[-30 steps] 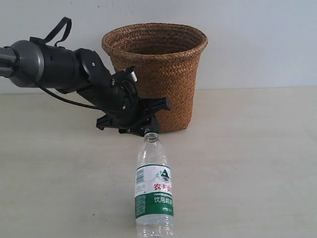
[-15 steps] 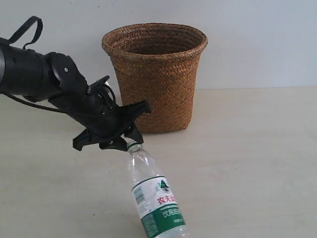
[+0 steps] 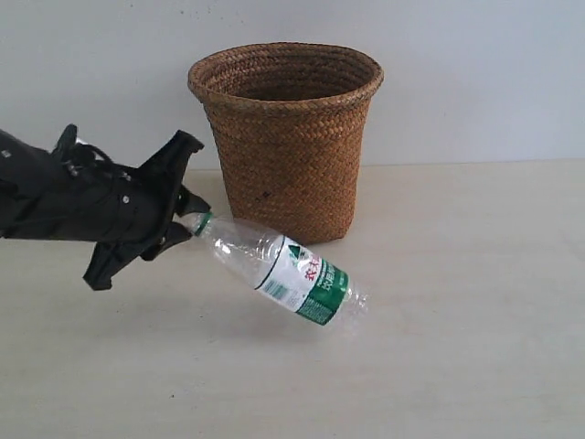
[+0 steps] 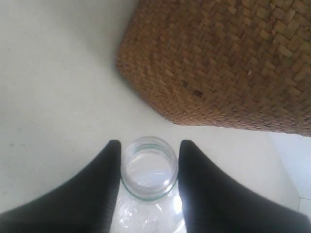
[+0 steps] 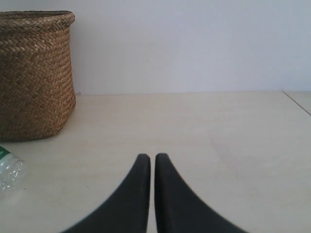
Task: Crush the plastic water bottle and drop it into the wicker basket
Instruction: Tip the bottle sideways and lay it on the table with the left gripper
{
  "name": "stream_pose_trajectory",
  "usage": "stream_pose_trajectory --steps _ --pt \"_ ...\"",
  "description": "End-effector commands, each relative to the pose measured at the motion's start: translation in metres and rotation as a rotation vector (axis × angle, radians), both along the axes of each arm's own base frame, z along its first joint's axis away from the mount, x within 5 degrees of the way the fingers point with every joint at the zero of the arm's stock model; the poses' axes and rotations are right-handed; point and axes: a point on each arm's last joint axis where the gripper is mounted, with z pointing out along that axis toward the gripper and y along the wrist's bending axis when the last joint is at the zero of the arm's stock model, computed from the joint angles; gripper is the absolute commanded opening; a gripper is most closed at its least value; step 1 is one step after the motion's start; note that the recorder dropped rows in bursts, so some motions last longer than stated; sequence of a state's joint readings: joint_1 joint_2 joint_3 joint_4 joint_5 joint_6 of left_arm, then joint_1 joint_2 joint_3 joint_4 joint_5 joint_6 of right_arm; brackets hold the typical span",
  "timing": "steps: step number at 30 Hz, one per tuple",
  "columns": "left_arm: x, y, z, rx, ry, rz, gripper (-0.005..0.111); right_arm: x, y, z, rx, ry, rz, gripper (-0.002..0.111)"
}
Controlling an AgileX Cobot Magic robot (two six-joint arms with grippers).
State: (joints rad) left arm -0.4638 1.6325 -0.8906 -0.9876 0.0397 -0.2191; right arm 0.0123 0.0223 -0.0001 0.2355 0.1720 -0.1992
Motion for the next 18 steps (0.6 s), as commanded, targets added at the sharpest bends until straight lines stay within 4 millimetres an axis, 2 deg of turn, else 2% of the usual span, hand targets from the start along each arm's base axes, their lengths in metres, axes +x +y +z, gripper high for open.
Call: stream_pose_trajectory --steps 1,10,12,18 --pt "-0.025 0.015 -0.008 -0.007 0.041 0.044 0.004 0.0 -0.001 0.001 -0.007 -0.014 -0.006 0.001" --pt "-0.078 0.043 -0.04 0.108 0.12 0.006 0.004 0.0 -0.001 0.001 -0.007 -0.014 -0.006 0.001" --pt "-0.085 0.047 -0.043 0.098 0.137 0.022 0.004 0.0 -0.001 0.001 -0.007 -0.014 -0.006 0.001" --pt "-0.088 0.048 -0.036 0.024 0.143 0.086 0.005 0.0 -0.001 0.001 -0.007 -0.014 -0.006 0.001"
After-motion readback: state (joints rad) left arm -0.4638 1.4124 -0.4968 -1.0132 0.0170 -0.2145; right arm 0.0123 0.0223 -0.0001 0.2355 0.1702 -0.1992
